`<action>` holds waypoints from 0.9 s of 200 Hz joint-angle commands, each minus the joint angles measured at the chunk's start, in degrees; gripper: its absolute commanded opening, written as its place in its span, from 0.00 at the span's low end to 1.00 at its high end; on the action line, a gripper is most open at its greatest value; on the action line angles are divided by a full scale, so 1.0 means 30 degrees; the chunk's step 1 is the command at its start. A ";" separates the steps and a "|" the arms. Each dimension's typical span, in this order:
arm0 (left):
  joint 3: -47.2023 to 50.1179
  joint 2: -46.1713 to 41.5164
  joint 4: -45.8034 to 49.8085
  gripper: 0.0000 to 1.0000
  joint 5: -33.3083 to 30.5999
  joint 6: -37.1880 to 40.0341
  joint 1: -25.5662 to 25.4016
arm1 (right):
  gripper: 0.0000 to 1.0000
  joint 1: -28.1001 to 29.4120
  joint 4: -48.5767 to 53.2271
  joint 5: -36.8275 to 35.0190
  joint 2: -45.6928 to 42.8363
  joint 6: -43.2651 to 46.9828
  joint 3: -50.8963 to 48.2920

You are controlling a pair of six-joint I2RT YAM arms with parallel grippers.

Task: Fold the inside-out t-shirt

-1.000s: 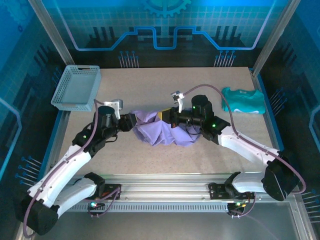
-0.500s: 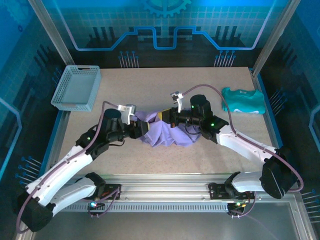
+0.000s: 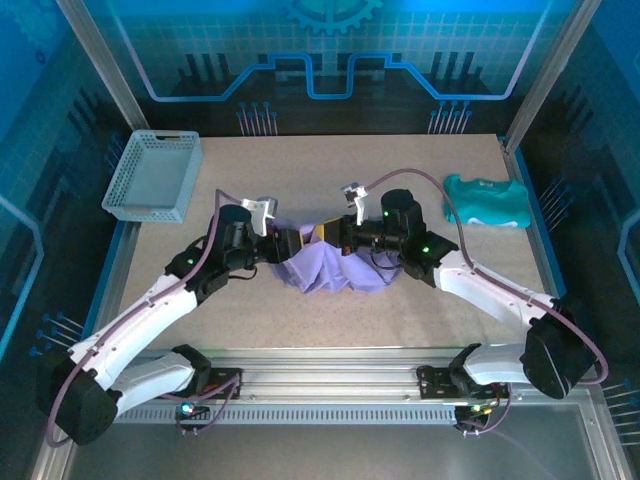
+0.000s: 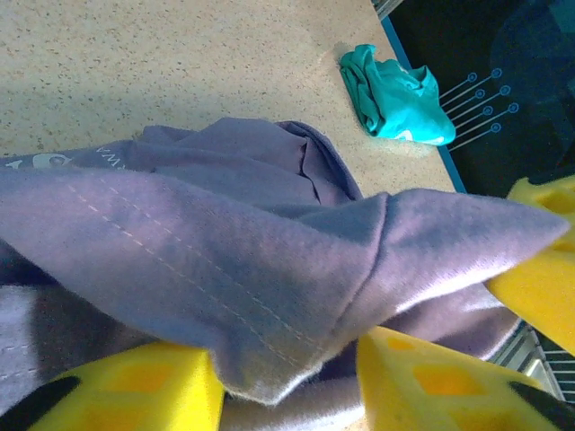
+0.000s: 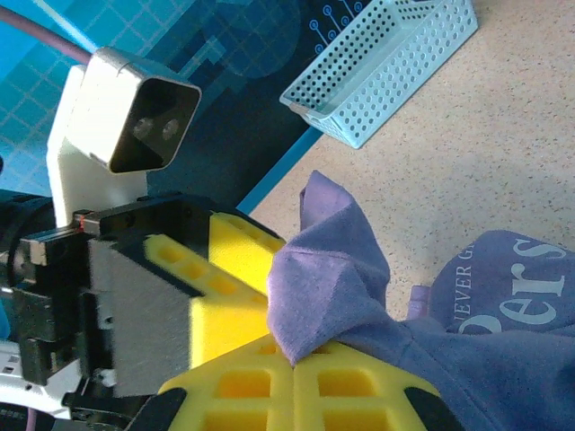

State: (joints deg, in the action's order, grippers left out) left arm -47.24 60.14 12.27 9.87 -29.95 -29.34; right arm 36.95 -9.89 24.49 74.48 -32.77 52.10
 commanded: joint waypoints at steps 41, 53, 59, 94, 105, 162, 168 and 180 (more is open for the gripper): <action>0.0006 0.0052 -0.3126 0.06 0.0468 0.0547 0.0231 | 0.00 -0.0212 0.0867 -0.0387 -0.0591 0.1300 -0.0102; 0.0044 -0.0119 -0.3205 0.00 0.0639 0.0609 0.0265 | 0.01 -0.0217 0.1671 -0.1008 -0.0766 0.1985 -0.0084; 0.0030 -0.0265 -0.3187 0.00 0.0864 0.0700 0.0266 | 0.01 -0.0217 0.2230 -0.1533 -0.0892 0.2368 -0.0031; -0.1152 -0.0930 -0.1090 0.00 0.4189 0.0628 0.0233 | 0.06 0.0122 0.5434 -0.5026 -0.1201 0.5692 0.1003; -0.1752 -0.0865 -0.0201 0.00 0.5375 0.0304 0.0234 | 0.07 0.0315 0.6198 -0.5896 -0.1041 0.6746 0.1590; -0.1324 -0.0127 -0.3230 0.00 0.7053 -0.5081 0.0236 | 0.21 0.1300 1.0339 -1.1493 0.0192 0.8969 0.4330; -0.1211 -0.0125 -0.3638 0.00 0.6680 -0.5432 0.0223 | 0.24 0.1303 1.0967 -1.2098 0.0261 0.8733 0.4573; -0.0958 -0.0070 -0.4505 0.00 0.6033 -0.6152 0.0168 | 0.28 0.1325 1.2202 -1.2836 0.0205 0.8345 0.4930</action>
State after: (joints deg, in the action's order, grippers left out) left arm -51.86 59.64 6.07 28.34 -40.66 -28.97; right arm 40.25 16.49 -3.99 74.67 -8.43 63.75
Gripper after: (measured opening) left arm 0.053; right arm 0.247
